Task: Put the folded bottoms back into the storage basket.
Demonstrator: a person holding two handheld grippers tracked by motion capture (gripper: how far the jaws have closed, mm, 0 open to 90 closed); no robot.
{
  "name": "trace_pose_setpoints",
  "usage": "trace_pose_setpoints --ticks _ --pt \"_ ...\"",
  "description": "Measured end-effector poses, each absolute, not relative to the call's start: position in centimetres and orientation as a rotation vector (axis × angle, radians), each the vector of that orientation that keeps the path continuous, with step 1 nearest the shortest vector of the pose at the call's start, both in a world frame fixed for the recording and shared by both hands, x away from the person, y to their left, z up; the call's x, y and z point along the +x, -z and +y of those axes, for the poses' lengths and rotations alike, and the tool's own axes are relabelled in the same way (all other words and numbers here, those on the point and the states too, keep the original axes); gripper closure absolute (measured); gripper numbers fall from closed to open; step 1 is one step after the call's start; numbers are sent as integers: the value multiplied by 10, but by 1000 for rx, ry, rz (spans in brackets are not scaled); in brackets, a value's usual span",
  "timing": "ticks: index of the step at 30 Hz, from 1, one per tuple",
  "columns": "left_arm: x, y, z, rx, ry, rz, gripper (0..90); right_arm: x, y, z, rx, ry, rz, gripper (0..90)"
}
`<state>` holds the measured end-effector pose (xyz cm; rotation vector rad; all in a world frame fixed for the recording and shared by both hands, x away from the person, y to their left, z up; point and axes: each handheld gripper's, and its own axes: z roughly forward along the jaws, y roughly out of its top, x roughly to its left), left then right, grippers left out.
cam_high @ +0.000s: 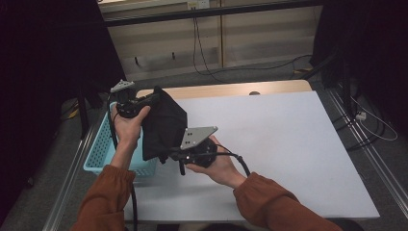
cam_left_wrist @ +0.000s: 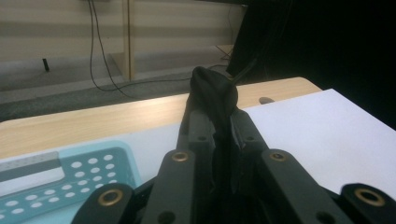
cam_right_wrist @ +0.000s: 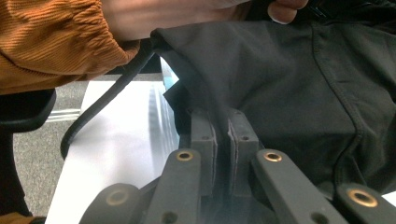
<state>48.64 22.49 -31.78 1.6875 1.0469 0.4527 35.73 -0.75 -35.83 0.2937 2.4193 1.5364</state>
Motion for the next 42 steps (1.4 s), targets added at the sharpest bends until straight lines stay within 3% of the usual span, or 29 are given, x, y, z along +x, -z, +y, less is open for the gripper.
trace_pose_setpoints --ticks 42 --pt "514 319 272 1645 -498 1111 813 386 356 47 345 -1582 2402 844"
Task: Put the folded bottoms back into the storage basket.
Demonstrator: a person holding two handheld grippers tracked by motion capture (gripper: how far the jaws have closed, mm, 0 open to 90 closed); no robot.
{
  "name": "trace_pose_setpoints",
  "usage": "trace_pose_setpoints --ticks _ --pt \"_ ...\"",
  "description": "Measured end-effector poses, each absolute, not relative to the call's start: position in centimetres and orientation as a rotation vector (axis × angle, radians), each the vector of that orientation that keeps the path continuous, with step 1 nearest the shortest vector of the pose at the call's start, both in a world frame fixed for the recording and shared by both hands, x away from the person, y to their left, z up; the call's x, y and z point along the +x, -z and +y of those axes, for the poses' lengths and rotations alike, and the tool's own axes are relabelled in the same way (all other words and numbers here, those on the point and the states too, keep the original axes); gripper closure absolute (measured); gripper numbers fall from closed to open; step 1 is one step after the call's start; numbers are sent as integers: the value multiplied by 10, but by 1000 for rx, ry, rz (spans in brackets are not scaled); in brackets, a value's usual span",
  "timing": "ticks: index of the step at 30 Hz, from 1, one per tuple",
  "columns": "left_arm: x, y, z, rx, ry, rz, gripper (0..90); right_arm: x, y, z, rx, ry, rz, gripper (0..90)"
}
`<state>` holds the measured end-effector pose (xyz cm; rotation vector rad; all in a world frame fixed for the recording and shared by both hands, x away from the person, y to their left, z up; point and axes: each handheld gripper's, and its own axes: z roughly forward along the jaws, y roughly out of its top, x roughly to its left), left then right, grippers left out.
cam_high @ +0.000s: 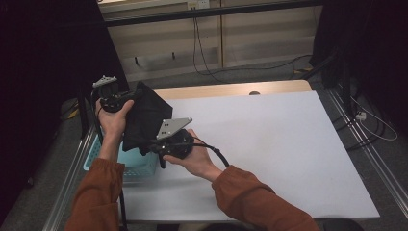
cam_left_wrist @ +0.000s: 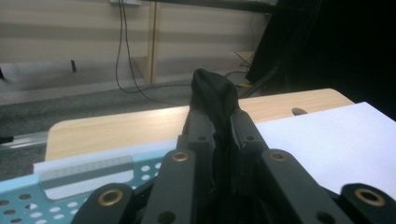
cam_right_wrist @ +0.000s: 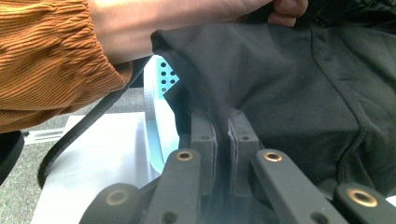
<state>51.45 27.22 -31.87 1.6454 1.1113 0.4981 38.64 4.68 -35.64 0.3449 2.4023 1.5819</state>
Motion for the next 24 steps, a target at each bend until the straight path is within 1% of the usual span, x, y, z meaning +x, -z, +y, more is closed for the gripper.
trace_pose_setpoints --ticks 5,11,18,24 --pt "519 321 275 1655 -511 1119 814 391 357 52 354 -1583 2406 844" --pt "520 319 282 1637 -496 1124 814 392 353 61 359 -1603 2403 844" --pt "521 320 292 1661 -533 1131 813 395 356 73 360 -1602 2419 844" --pt "522 323 301 1646 -545 1146 813 398 358 79 366 -1606 2419 844"
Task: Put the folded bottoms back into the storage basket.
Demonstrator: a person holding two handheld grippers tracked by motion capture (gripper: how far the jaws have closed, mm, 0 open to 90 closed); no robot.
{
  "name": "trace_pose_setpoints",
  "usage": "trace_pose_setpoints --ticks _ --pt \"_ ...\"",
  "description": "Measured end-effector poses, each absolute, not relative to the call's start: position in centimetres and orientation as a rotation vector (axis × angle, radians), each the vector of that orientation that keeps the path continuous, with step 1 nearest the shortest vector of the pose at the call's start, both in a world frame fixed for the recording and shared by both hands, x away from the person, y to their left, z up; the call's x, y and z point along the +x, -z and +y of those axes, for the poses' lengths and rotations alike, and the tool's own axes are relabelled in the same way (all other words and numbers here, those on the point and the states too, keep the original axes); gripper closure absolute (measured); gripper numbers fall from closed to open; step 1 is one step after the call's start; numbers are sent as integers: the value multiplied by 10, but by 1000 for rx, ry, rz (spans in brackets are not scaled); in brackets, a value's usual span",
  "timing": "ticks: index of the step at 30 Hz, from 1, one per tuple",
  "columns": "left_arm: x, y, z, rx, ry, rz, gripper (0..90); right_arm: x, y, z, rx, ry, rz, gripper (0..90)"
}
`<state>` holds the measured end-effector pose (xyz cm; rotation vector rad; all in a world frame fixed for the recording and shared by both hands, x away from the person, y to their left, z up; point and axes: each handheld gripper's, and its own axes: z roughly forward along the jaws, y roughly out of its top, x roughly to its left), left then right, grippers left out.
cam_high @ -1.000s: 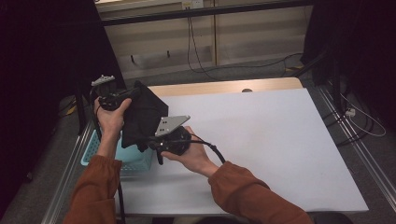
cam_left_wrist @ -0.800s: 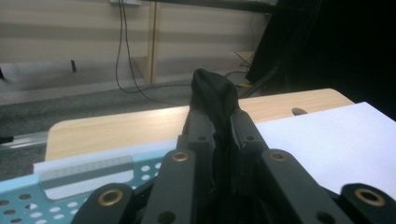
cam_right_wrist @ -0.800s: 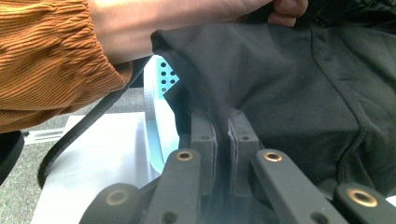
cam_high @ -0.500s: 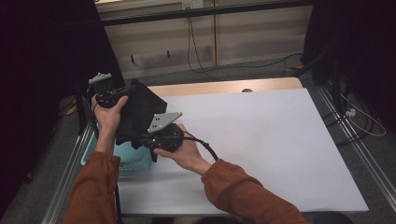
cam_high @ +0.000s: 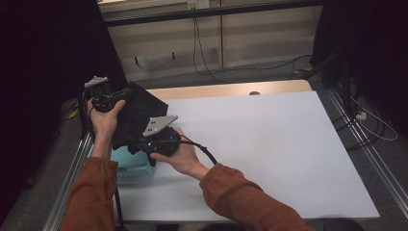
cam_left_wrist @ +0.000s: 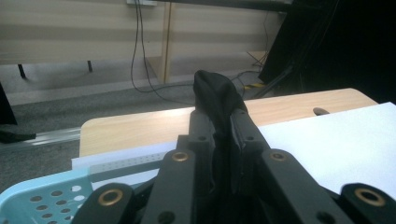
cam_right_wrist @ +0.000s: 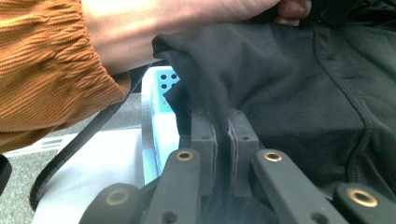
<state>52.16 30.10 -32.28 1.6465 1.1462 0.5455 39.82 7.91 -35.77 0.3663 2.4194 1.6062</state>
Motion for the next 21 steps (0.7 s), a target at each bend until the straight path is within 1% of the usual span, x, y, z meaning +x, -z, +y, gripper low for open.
trace_pose_setpoints --ticks 16,21 --pt "527 329 321 1642 -577 1196 813 409 359 98 369 -1581 2441 844" --pt "527 334 325 1644 -592 1211 813 411 365 103 380 -1567 2456 844"
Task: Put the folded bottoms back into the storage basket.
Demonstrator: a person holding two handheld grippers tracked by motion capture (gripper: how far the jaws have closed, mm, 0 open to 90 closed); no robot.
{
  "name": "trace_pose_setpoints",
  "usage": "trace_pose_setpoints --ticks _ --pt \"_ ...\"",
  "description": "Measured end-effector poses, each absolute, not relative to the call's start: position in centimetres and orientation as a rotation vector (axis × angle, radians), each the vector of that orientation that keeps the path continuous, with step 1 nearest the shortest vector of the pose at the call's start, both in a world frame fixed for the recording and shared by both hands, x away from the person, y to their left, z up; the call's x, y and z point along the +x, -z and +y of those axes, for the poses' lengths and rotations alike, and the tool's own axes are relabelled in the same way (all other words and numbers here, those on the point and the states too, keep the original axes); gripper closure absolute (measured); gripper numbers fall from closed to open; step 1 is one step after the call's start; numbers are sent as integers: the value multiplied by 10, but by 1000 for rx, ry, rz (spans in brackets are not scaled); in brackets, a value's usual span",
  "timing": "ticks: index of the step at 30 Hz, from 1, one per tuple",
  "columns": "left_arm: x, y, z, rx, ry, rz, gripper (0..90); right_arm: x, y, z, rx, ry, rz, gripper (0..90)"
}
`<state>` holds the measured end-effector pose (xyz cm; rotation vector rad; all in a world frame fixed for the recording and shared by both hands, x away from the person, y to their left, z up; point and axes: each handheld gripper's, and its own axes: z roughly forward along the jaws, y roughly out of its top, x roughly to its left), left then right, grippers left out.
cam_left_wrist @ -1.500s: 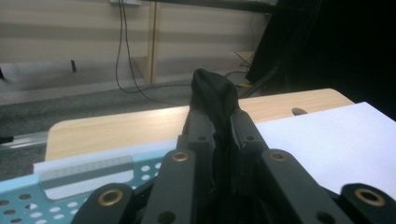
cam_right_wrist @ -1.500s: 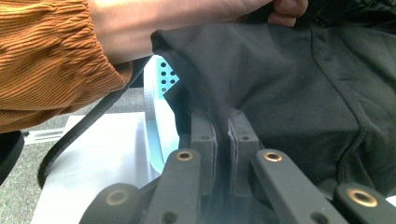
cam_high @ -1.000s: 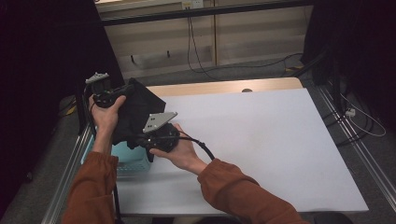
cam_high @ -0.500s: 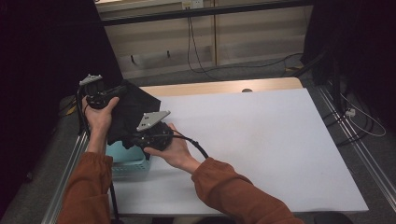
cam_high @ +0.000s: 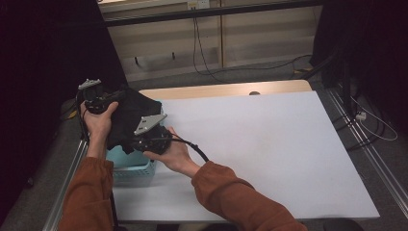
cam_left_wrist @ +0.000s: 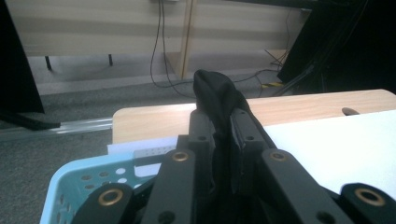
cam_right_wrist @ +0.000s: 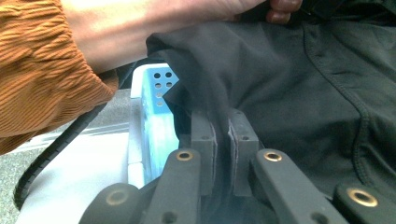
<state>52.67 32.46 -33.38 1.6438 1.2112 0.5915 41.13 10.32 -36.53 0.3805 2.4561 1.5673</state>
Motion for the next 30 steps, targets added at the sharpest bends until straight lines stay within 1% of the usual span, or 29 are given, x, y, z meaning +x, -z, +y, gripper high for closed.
trace_pose_setpoints --ticks 3,9,17,30 --pt "527 336 326 1654 -605 1206 813 412 369 107 377 -1546 2461 844" --pt "527 341 333 1651 -622 1249 813 415 373 110 384 -1532 2470 844" --pt "536 348 329 1691 -601 1221 813 420 373 113 395 -1530 2482 844" --pt "544 361 328 1734 -582 1259 812 429 384 120 429 -1506 2521 843"
